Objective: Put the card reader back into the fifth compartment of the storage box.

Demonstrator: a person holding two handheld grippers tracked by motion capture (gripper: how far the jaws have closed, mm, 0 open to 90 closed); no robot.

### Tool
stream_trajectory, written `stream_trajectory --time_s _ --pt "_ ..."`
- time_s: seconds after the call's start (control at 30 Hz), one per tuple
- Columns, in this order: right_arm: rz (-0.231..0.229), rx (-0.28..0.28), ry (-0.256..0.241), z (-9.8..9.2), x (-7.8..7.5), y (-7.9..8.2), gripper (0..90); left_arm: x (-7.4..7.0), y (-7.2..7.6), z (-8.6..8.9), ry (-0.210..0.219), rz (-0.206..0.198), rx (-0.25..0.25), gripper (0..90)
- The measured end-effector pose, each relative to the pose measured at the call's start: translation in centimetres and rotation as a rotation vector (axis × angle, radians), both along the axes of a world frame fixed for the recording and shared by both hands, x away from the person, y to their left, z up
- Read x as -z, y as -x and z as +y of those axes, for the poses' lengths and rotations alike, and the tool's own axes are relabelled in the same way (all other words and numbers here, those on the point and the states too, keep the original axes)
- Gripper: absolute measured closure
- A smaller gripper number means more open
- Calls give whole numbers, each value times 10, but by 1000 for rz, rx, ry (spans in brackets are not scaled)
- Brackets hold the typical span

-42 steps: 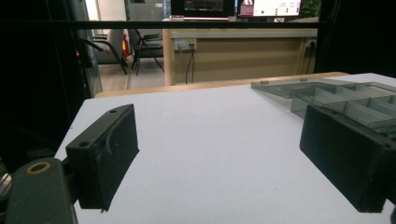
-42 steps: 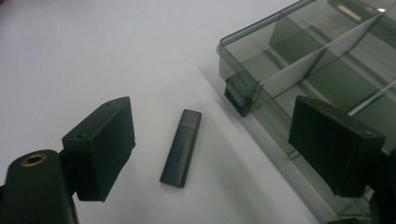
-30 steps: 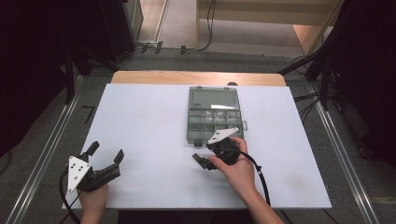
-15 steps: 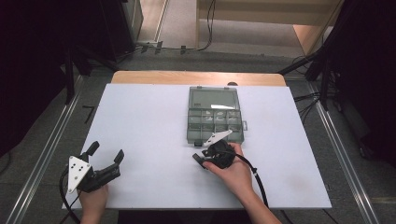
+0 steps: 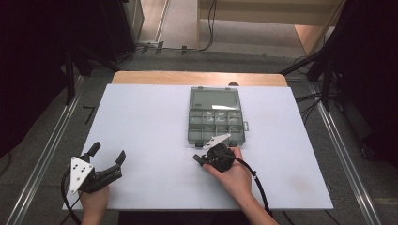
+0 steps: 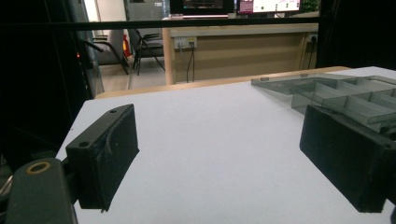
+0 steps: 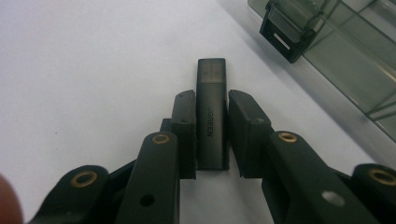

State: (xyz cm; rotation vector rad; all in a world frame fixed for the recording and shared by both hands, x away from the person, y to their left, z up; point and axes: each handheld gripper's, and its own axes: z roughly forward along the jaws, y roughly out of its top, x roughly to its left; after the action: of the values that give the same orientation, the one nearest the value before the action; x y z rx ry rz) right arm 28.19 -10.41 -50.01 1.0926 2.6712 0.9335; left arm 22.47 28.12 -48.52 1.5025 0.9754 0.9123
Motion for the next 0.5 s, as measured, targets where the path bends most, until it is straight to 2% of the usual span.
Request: stream_trajectory --time_s 0.23,0.5 --pt "-1 0 -13 -2 -3 -1 716 0 0 0 1 2 0 116" --pt "-30 13 -42 -11 -13 -3 716 0 0 0 3 2 -1 116"
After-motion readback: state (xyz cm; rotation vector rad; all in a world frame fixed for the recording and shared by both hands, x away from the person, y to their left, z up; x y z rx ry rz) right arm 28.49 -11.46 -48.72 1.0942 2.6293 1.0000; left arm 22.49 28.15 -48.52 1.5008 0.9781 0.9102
